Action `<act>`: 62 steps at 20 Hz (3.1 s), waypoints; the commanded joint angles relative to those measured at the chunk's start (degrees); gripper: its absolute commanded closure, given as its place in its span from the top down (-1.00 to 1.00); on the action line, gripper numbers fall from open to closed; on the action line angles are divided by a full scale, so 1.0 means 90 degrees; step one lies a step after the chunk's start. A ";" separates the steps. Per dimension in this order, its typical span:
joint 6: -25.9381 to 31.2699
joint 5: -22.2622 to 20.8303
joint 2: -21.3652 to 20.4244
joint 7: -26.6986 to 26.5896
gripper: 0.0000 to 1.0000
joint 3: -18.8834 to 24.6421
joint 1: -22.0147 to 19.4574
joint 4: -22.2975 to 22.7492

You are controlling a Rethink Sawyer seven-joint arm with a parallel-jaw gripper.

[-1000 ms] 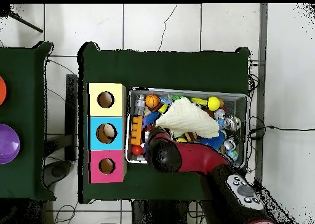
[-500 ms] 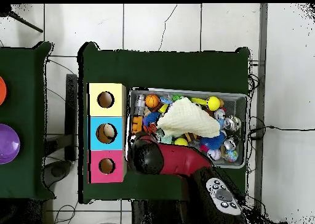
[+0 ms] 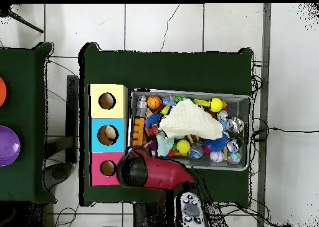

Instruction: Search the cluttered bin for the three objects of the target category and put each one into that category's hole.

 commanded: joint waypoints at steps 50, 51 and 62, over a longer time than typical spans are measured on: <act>0.0679 0.1852 0.0273 0.2602 1.00 -0.1087 0.1304 -0.0995; 0.0677 0.1833 0.0315 0.2576 1.00 -0.1087 0.1300 -0.1062; -0.0283 0.1463 0.0591 0.2274 1.00 -0.0580 0.0664 -0.1070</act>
